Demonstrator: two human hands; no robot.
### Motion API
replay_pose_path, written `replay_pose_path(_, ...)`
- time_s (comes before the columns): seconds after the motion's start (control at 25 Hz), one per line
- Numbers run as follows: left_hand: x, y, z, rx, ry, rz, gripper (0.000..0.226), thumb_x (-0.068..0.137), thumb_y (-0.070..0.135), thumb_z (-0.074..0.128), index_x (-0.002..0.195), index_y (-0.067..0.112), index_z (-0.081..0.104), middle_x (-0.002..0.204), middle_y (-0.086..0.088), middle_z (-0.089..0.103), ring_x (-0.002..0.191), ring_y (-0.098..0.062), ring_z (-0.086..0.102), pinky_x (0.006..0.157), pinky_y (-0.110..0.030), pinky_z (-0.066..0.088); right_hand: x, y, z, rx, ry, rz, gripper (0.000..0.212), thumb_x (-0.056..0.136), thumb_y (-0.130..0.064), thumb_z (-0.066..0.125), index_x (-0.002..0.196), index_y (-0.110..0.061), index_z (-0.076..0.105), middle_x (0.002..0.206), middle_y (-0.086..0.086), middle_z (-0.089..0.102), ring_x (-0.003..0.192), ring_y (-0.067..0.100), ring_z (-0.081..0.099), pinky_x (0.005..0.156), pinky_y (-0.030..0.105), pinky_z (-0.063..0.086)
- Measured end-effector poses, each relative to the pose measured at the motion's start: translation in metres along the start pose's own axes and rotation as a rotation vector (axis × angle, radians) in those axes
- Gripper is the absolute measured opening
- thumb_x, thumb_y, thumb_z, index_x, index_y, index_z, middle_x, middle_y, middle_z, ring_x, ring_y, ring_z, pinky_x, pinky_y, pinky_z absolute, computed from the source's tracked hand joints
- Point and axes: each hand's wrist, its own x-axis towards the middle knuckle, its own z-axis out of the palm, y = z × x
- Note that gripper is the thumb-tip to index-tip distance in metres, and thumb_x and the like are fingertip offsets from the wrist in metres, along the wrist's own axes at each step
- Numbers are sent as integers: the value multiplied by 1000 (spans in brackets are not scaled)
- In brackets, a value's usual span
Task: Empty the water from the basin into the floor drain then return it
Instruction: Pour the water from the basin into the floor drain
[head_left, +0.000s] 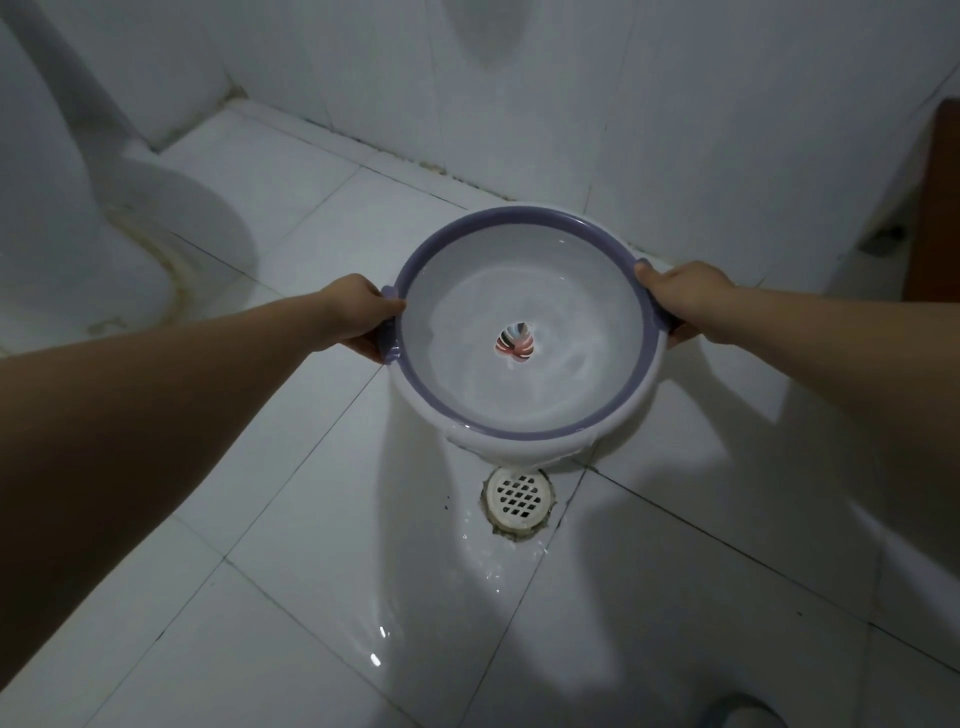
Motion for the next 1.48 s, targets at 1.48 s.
replay_pose_path(1.48, -34, 11, -8, 61, 54, 38, 33, 99, 22, 52, 108, -8, 61, 84, -19, 71, 51, -23, 71, 40, -24, 53, -33, -11, -20, -11, 13, -17, 64, 95, -54, 49, 111, 7, 61, 83, 17, 65, 63, 31, 64, 54, 36, 53)
